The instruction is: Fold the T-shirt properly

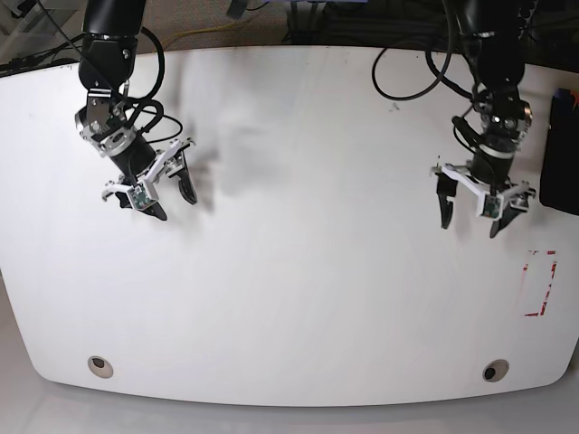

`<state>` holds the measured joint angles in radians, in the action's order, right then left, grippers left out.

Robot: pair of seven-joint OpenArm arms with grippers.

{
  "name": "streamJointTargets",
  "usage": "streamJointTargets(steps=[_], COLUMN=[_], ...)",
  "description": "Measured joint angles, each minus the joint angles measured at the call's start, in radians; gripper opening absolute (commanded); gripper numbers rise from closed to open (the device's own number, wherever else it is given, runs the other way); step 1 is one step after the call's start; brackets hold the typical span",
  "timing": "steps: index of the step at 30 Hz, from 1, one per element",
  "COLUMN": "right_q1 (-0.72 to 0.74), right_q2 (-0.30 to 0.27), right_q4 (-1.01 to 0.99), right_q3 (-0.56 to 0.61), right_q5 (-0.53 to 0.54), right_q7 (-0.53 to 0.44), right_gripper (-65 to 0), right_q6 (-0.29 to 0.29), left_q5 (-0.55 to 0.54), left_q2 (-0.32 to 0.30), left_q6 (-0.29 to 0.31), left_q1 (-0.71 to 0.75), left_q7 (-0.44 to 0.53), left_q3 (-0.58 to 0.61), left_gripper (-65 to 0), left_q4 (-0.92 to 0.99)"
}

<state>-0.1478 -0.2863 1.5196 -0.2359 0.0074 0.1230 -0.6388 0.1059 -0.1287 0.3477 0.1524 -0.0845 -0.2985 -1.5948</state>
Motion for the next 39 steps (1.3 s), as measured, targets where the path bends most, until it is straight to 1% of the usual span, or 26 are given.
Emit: streamJointTargets(steps=[2,3,5,7,8,11,13,15,17,18,21,26,28,30,33,37,39], right_q1=[-0.042,-0.068,-0.118,-0.169,-0.195,-0.283,-0.333,-0.386,-0.429,-0.444,-0.498,-0.621,-0.681,-0.724,-0.8,-0.903,-0.924], right_q2=[-0.011,-0.013,-0.013,-0.007,-0.004,-0.002,-0.002,-0.002,0.006,0.012,0.04,0.089,0.113,0.135,0.169,0.188,0.204], right_q4=[0.002,0.002,0.002,0.018,0.031,0.076,0.1,0.117,0.129,0.132,0.156,0.209,0.232,0.248,0.257,0.246,0.204], right_q3=[-0.001,-0.002,-0.006,-0.005,-0.003,-0.001,-0.009,-0.041,-0.076,-0.092,-0.132,-0.183,-0.204,-0.22,-0.233,-0.226,-0.21], right_q5=[0.02,0.023,0.026,0.035,0.044,0.11,0.164,0.19,0.215,0.219,0.233,0.236,0.235,0.233,0.236,0.233,0.234], right_q7=[-0.026,-0.043,-0.087,-0.096,-0.098,-0.107,-0.105,-0.105,-0.105,-0.103,-0.104,-0.111,-0.109,-0.111,-0.114,-0.111,-0.121], right_gripper=[-30.8,-30.8,-30.8,-30.8,-30.8,-30.8,-30.8,-30.8,-30.8,-30.8,-30.8,-30.8,-30.8,-30.8,-30.8,-30.9,-30.9], right_q6=[0.05,0.061,0.102,0.116,0.12,0.139,0.154,0.145,0.151,0.16,0.158,0.127,0.089,0.076,0.076,0.064,0.079], left_q5=[0.003,0.005,0.005,0.005,0.003,0.004,0.006,0.006,0.006,0.006,0.005,0.002,-0.002,-0.002,-0.002,-0.001,-0.001], left_q2=[0.044,0.063,0.099,0.132,0.148,0.189,0.204,0.216,0.226,0.232,0.242,0.262,0.267,0.267,0.264,0.257,0.25], left_q6=[-0.003,-0.009,-0.011,0.005,-0.001,-0.012,-0.011,-0.008,-0.01,-0.011,-0.012,-0.016,-0.016,-0.011,-0.011,-0.015,-0.014], left_q1=[0.05,0.076,0.128,0.194,0.23,0.325,0.382,0.433,0.481,0.505,0.593,0.724,0.78,0.837,0.91,0.974,0.984], left_q7=[0.018,0.023,0.021,0.023,0.027,0.026,0.025,0.025,0.024,0.021,0.014,-0.083,-0.089,-0.085,-0.093,-0.091,-0.091], left_q3=[0.016,0.028,0.048,0.055,0.055,0.049,0.05,0.049,0.049,0.049,0.049,0.072,0.081,0.091,0.092,0.089,0.088], left_gripper=[-15.7,-15.7,-15.7,-15.7,-15.7,-15.6,-15.6,-15.6,-15.7,-15.7,-15.7,-15.7,-15.7,-15.7,-15.7,-15.7,-15.6], left_q4=[-0.018,-0.024,-0.05,-0.102,-0.129,-0.178,-0.187,-0.187,-0.19,-0.197,-0.259,-0.341,-0.362,-0.367,-0.362,-0.334,-0.302])
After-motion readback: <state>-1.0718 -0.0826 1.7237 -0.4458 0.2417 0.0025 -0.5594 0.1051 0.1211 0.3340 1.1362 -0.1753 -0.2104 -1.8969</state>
